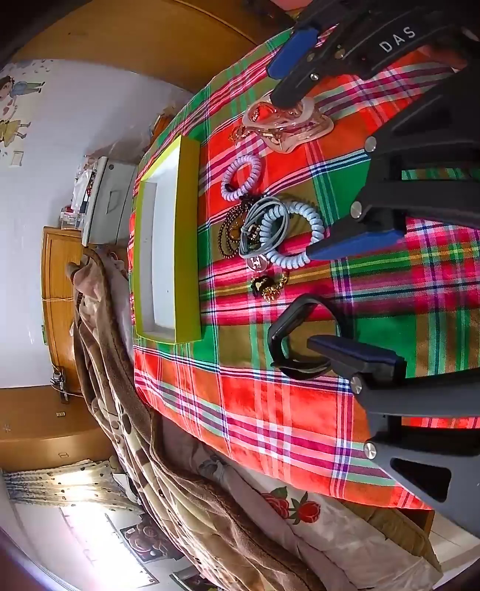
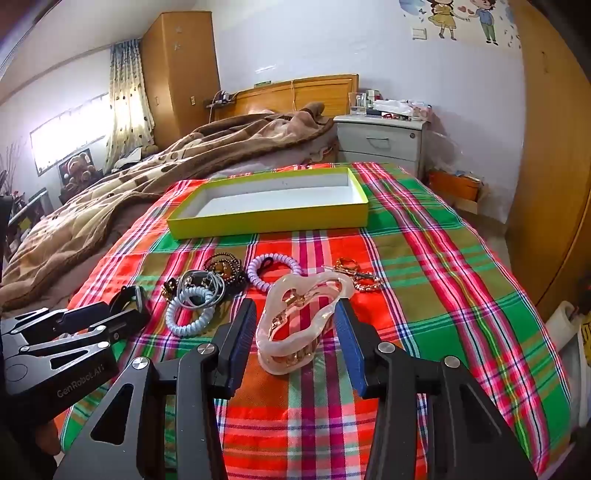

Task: Organize jewelry
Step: 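Position the right gripper around the clear pink hair claw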

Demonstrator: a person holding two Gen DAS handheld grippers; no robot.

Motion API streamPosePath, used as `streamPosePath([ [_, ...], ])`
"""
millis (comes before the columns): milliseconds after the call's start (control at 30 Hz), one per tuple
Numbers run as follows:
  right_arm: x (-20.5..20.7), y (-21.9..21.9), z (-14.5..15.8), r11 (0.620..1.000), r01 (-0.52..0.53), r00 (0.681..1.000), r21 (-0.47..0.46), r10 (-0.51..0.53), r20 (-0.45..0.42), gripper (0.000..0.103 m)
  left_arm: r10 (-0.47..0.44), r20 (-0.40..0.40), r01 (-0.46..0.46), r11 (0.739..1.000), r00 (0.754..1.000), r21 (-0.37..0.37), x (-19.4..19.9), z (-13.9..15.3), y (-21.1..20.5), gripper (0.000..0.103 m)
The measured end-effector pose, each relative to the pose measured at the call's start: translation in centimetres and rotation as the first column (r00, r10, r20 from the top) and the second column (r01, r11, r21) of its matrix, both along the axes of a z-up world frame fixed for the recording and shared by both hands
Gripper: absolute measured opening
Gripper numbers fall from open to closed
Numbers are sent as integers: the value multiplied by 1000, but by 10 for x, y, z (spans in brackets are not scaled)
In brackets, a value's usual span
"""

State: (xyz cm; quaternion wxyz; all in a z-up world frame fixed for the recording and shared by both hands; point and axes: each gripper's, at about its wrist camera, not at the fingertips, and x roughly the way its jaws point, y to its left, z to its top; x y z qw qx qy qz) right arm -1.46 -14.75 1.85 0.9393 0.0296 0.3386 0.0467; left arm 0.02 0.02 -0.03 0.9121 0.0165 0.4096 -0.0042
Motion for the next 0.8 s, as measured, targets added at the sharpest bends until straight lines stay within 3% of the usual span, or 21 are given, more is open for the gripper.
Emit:
streamPosePath([
  [800, -2, 0, 3, 1000, 4, 1000, -12, -4, 30, 45, 24, 24, -23, 999, 999, -32, -1, 6, 9, 44],
])
